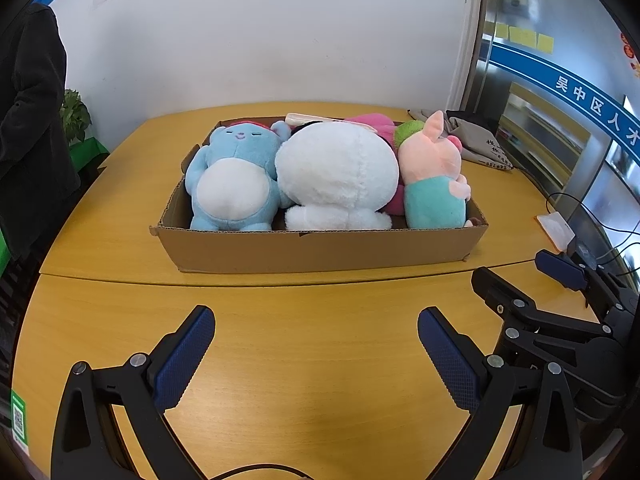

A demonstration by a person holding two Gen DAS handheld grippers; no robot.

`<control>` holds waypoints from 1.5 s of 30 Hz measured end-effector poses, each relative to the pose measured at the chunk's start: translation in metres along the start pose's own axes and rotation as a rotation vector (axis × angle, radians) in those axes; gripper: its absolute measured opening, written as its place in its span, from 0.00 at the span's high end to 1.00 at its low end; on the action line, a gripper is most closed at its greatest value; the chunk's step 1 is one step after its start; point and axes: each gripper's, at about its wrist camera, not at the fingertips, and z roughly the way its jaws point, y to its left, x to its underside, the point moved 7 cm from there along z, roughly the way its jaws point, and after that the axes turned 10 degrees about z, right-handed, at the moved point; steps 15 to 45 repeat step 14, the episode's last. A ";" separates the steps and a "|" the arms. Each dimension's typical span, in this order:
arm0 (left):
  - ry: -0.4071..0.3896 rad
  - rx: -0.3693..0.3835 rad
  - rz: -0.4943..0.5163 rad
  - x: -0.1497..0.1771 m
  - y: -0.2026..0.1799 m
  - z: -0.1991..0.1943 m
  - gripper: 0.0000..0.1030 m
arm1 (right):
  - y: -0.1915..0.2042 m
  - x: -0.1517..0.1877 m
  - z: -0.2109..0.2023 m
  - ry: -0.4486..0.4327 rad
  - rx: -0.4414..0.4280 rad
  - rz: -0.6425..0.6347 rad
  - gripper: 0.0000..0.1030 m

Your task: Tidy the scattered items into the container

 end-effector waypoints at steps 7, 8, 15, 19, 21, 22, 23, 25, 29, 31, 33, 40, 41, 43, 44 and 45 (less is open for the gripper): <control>0.002 -0.009 0.020 0.001 -0.004 0.001 0.00 | -0.001 -0.001 0.001 0.001 0.003 0.007 0.20; 0.002 -0.013 0.022 0.002 -0.004 0.001 0.00 | -0.001 -0.001 0.001 0.002 0.004 0.007 0.20; 0.005 -0.038 0.019 0.005 0.000 0.001 0.00 | 0.000 -0.001 0.001 0.002 0.006 0.005 0.20; 0.005 -0.038 0.019 0.005 0.000 0.001 0.00 | 0.000 -0.001 0.001 0.002 0.006 0.005 0.20; 0.005 -0.038 0.019 0.005 0.000 0.001 0.00 | 0.000 -0.001 0.001 0.002 0.006 0.005 0.20; 0.005 -0.038 0.019 0.005 0.000 0.001 0.00 | 0.000 -0.001 0.001 0.002 0.006 0.005 0.20; 0.005 -0.038 0.019 0.005 0.000 0.001 0.00 | 0.000 -0.001 0.001 0.002 0.006 0.005 0.20; 0.005 -0.038 0.019 0.005 0.000 0.001 0.00 | 0.000 -0.001 0.001 0.002 0.006 0.005 0.20; 0.005 -0.038 0.019 0.005 0.000 0.001 0.00 | 0.000 -0.001 0.001 0.002 0.006 0.005 0.20; 0.005 -0.038 0.019 0.005 0.000 0.001 0.00 | 0.000 -0.001 0.001 0.002 0.006 0.005 0.20; 0.005 -0.038 0.019 0.005 0.000 0.001 0.00 | 0.000 -0.001 0.001 0.002 0.006 0.005 0.20; 0.005 -0.038 0.019 0.005 0.000 0.001 0.00 | 0.000 -0.001 0.001 0.002 0.006 0.005 0.20; 0.005 -0.038 0.019 0.005 0.000 0.001 0.00 | 0.000 -0.001 0.001 0.002 0.006 0.005 0.20; 0.005 -0.038 0.019 0.005 0.000 0.001 0.00 | 0.000 -0.001 0.001 0.002 0.006 0.005 0.20; 0.005 -0.038 0.019 0.005 0.000 0.001 0.00 | 0.000 -0.001 0.001 0.002 0.006 0.005 0.20; 0.005 -0.038 0.019 0.005 0.000 0.001 0.00 | 0.000 -0.001 0.001 0.002 0.006 0.005 0.20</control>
